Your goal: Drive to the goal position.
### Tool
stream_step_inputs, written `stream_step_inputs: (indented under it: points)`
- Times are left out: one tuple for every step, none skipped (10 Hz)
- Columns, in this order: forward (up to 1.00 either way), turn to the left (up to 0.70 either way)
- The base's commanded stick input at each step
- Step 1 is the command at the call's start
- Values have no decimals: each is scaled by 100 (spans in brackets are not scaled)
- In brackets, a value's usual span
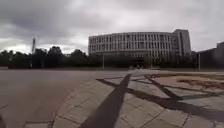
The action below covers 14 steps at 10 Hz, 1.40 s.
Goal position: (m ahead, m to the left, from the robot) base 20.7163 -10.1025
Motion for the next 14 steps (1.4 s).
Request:
stream_step_inputs:
  points:
    - [70, 0]
    - [70, 0]
    - [70, 0]
    - [70, 0]
    - [70, 0]
    - [70, 0]
    - [70, 0]
    - [70, -6]
    - [70, -5]
    - [70, -2]
    - [70, -2]
    - [70, -9]
    - [70, -13]
    - [70, -10]
